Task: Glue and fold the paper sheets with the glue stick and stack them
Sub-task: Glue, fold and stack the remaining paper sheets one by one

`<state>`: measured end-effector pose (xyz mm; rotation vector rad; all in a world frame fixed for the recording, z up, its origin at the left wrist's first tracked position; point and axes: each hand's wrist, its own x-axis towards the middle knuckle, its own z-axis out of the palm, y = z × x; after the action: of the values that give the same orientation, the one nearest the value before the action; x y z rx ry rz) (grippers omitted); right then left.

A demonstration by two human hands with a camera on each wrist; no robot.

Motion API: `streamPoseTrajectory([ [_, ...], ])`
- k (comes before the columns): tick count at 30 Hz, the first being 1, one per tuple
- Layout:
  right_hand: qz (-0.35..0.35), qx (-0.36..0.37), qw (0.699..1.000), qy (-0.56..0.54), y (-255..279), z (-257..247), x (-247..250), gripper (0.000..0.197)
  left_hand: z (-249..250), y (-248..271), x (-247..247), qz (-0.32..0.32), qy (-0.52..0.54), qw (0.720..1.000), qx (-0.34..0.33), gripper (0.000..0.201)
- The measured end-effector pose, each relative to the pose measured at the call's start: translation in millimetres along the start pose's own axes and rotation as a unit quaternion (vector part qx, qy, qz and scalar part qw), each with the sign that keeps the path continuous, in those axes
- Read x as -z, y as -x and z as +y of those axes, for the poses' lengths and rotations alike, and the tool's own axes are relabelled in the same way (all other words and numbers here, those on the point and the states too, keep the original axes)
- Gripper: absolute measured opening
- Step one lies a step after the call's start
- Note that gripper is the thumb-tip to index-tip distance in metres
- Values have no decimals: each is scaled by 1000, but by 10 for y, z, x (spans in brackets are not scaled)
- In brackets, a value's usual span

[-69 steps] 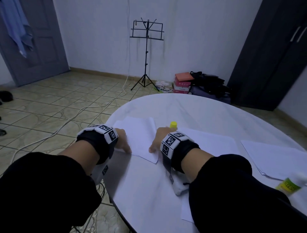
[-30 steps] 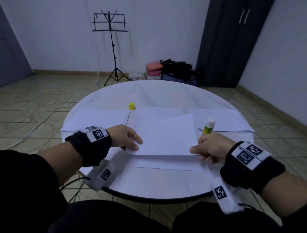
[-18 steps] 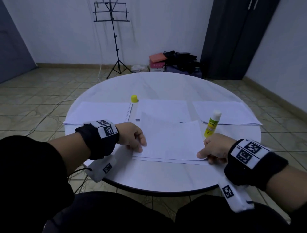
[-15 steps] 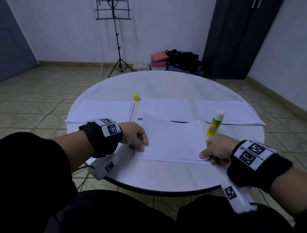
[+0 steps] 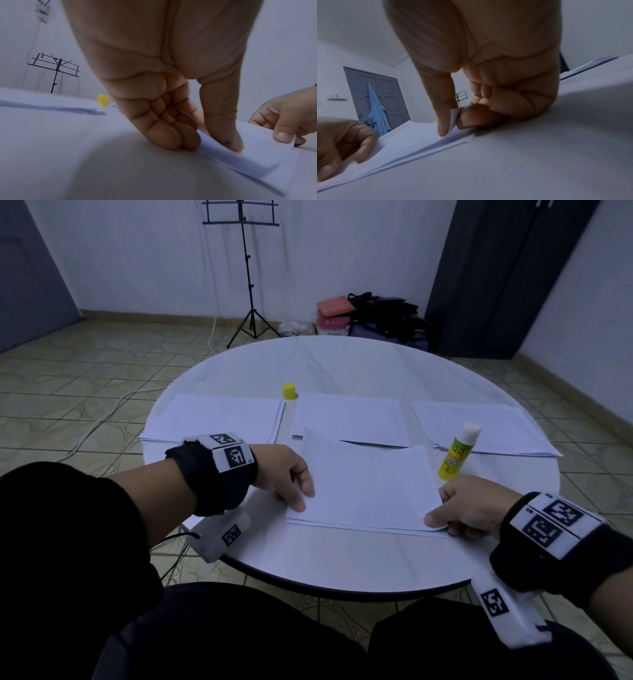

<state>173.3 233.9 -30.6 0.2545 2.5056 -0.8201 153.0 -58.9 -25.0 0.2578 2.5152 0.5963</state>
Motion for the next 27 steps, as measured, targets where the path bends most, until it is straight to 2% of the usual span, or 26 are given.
streamPoseTrajectory([
  [7, 16, 11, 1000, -6, 27, 9, -18, 22, 30, 33, -33, 14, -27, 999, -11, 25],
  [27, 16, 16, 1000, -13, 89, -15, -39, 21, 77, 121, -49, 26, -46, 998, 14, 29],
])
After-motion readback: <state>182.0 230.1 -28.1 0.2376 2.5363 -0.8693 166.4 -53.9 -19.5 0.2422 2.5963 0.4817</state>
